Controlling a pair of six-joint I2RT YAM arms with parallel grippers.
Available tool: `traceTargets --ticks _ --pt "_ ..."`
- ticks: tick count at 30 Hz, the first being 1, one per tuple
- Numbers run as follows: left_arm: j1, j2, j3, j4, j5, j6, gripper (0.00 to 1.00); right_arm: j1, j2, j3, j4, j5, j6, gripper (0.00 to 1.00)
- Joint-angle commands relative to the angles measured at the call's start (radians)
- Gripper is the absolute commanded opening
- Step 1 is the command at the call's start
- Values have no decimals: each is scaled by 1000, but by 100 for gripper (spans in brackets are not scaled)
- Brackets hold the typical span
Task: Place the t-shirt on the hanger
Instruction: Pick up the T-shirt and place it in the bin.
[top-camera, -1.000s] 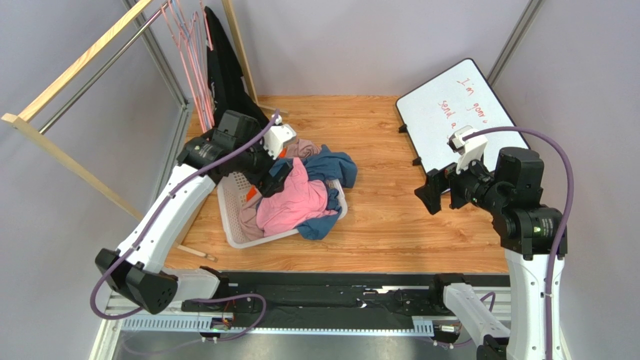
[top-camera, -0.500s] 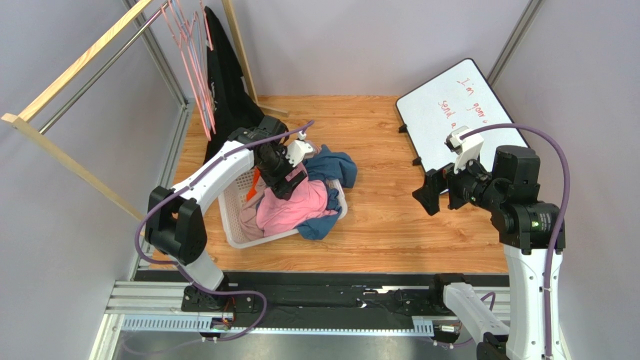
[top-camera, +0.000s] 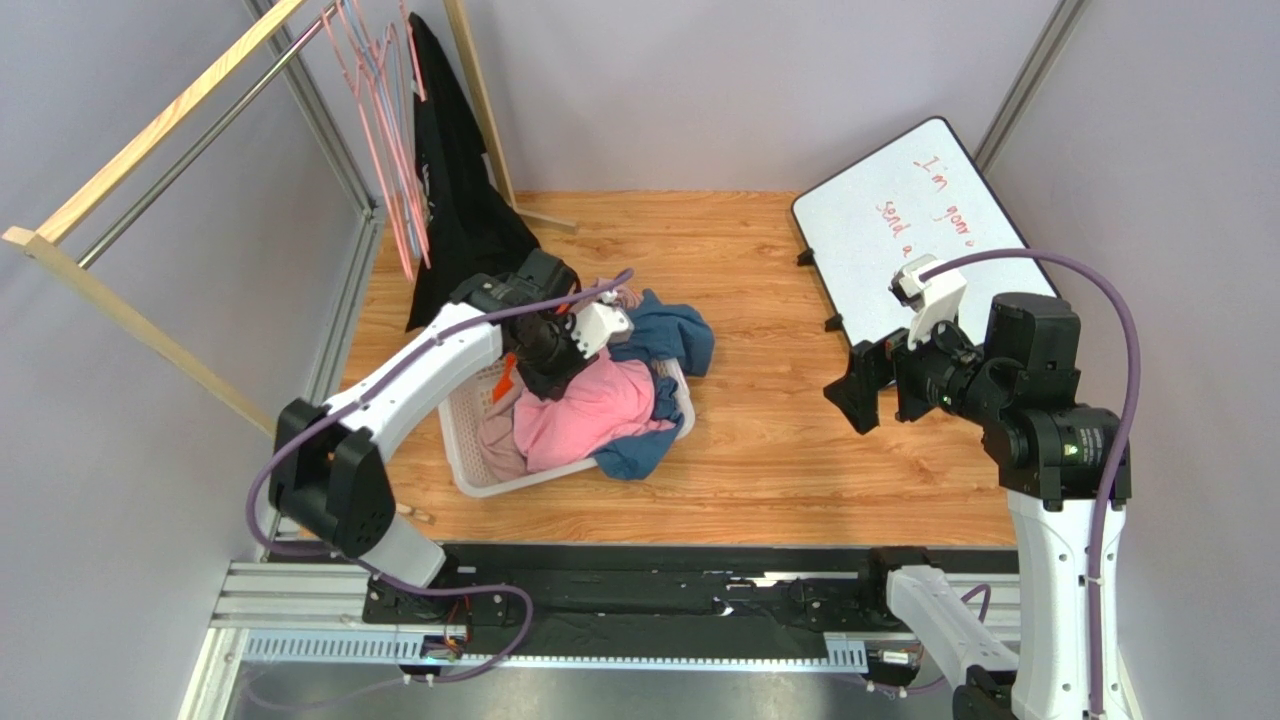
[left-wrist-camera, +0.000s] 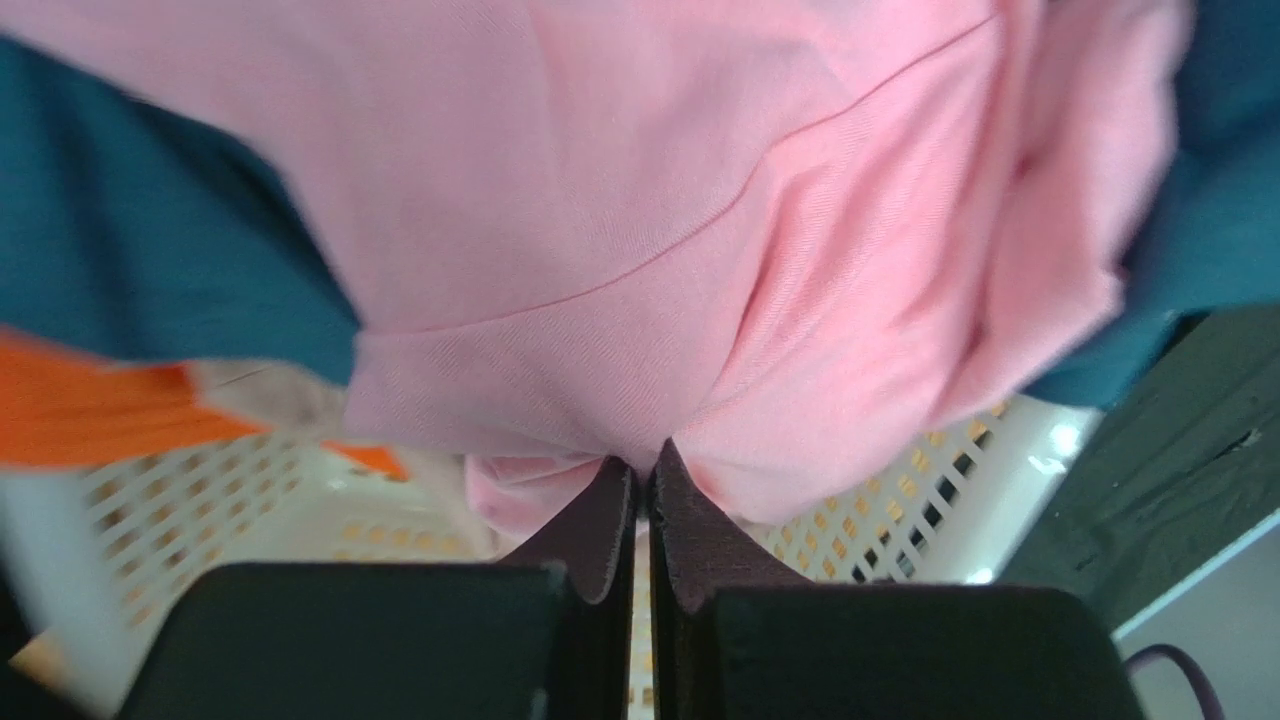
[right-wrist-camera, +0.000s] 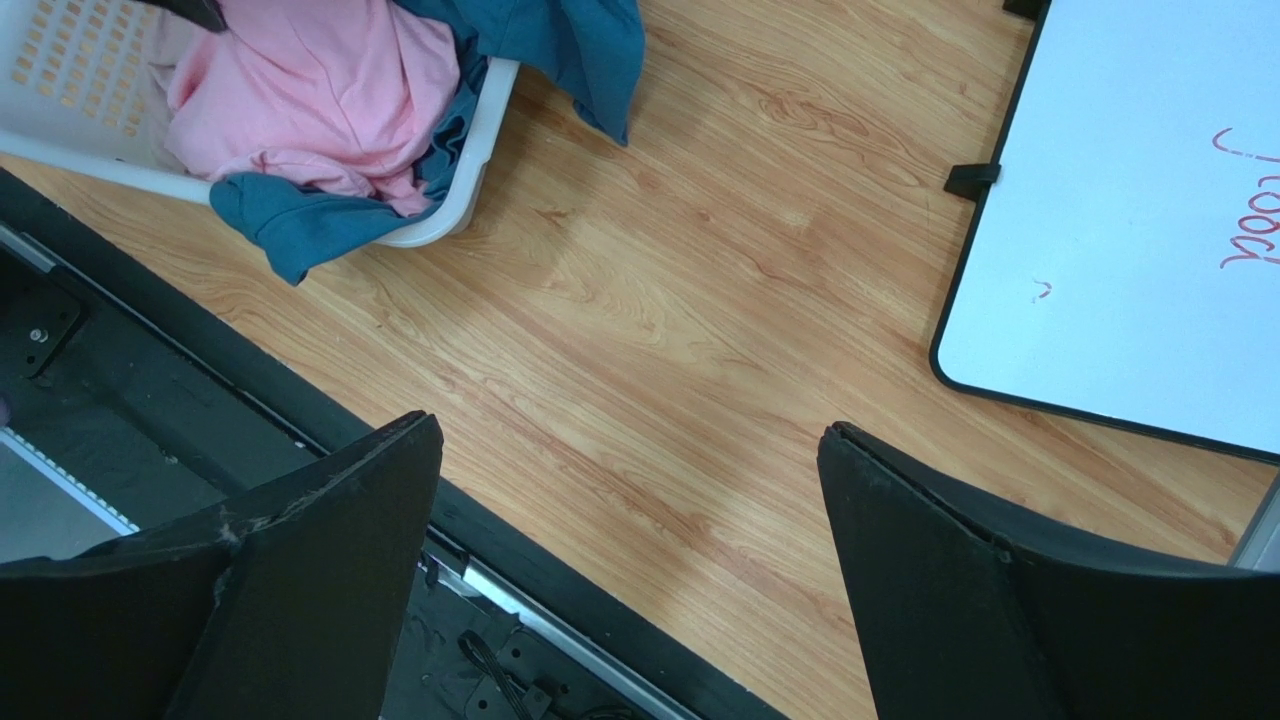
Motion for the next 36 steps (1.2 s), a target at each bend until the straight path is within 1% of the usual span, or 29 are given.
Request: traceTargets --ticks 1,3,4,6,7,8,10,12,14,15,16,17,18,20,21,23,24,25,27,28,29,30,31,32,33,35,36 --pt "-2 -155 258 -121 12 8 0 -5 4 35 19 -39 15 100" --pt "-2 -177 362 -161 56 6 0 -5 21 52 25 -62 23 100" --pt "-2 -178 474 -198 79 6 0 -3 30 58 28 -71 24 100" --pt "-2 -177 582 -217 147 -6 0 -3 53 72 43 -105 37 100" --pt "-4 -177 672 -212 174 -21 0 -2 63 76 51 -118 44 100" --pt "-4 -171 717 -209 243 -32 0 -2 72 81 69 -134 58 100" --pt "-4 -154 833 -182 309 -85 0 0 95 82 97 -189 78 100" --pt "-4 -151 883 -150 406 -125 0 17 112 79 147 -220 113 100" --pt "-5 -171 886 -73 516 -174 0 35 133 70 204 -237 139 100" --pt "-7 -180 877 -36 529 -202 0 58 136 62 232 -252 171 100" --pt "-7 -188 857 39 540 -227 0 73 136 40 264 -258 191 100" --pt "-7 -195 852 59 570 -242 0 92 136 26 337 -258 211 100" --pt "-8 -198 846 93 587 -244 0 139 135 13 376 -257 252 100" --pt "-8 -218 793 136 624 -251 0 193 139 -17 483 -248 286 100" --pt "-8 -226 767 183 639 -265 0 248 147 -22 515 -243 317 100" --pt "-8 -258 672 237 706 -286 0 294 173 -25 607 -238 386 100" --pt "-8 -267 636 296 725 -325 0 332 184 -27 637 -237 414 100" --pt "-7 -283 578 321 734 -339 0 353 194 -28 670 -237 472 100" --pt "-8 -289 536 367 733 -371 0 405 234 -20 758 -267 529 92" --pt "-8 -283 518 368 730 -374 0 422 245 -11 782 -270 561 84" --pt "-8 -278 510 365 727 -379 0 434 253 -2 811 -272 598 62" --pt "-8 -277 501 352 722 -374 0 449 254 24 813 -274 606 51" --pt "-5 -274 474 346 713 -371 0 457 253 39 815 -274 606 36" --pt "-2 -272 455 340 707 -365 0 468 248 52 800 -267 604 2" --pt "1 -272 415 332 698 -360 0 474 230 73 787 -231 604 0" --pt "16 -260 386 310 653 -333 0 479 208 81 772 -200 627 0" --pt "24 -252 365 299 641 -327 9 479 189 84 767 -165 636 0"
